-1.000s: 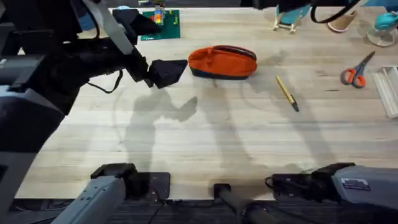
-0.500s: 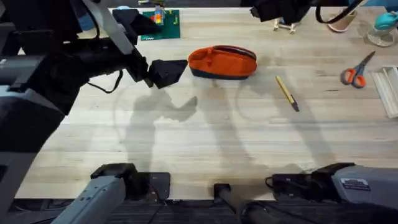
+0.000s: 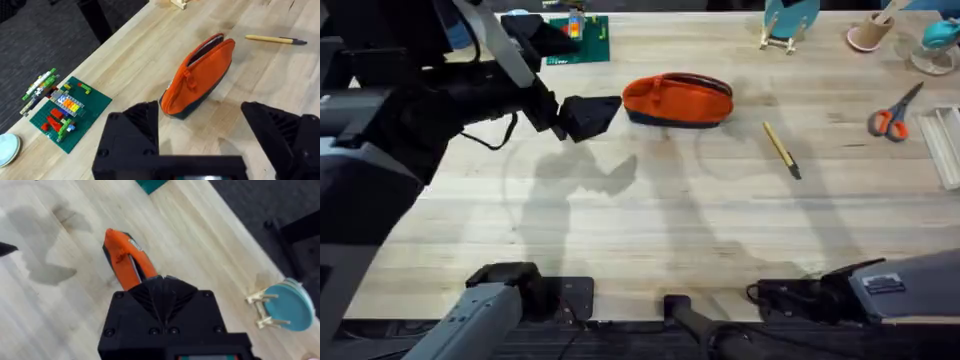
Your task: Unzip the bag, pick up the pens from the table one at a time and place them inside, then zip the bag closed.
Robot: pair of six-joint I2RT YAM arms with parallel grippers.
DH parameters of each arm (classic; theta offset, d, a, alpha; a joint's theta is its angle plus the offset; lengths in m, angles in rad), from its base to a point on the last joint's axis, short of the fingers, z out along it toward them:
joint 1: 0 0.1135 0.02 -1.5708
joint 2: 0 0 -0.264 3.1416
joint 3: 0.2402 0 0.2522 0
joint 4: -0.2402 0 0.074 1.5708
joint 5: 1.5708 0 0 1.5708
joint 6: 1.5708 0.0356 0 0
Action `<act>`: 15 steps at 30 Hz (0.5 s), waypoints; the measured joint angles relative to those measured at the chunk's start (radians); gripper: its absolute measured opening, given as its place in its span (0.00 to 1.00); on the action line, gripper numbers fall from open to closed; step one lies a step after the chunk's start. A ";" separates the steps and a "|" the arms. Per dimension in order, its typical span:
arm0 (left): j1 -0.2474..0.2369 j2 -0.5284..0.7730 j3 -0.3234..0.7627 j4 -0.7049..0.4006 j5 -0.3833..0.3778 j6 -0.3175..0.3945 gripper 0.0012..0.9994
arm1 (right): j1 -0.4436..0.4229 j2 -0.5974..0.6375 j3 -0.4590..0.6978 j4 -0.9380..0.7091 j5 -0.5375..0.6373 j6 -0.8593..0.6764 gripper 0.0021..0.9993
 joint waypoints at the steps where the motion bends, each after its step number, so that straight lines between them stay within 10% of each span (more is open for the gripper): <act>1: 0.000 0.000 0.000 0.000 0.000 0.000 0.99 | -0.001 0.022 0.021 -0.021 0.000 0.000 0.03; 15: 0.000 0.000 0.000 0.000 -0.007 0.000 0.99 | -0.002 0.159 0.058 -0.154 0.019 0.000 0.03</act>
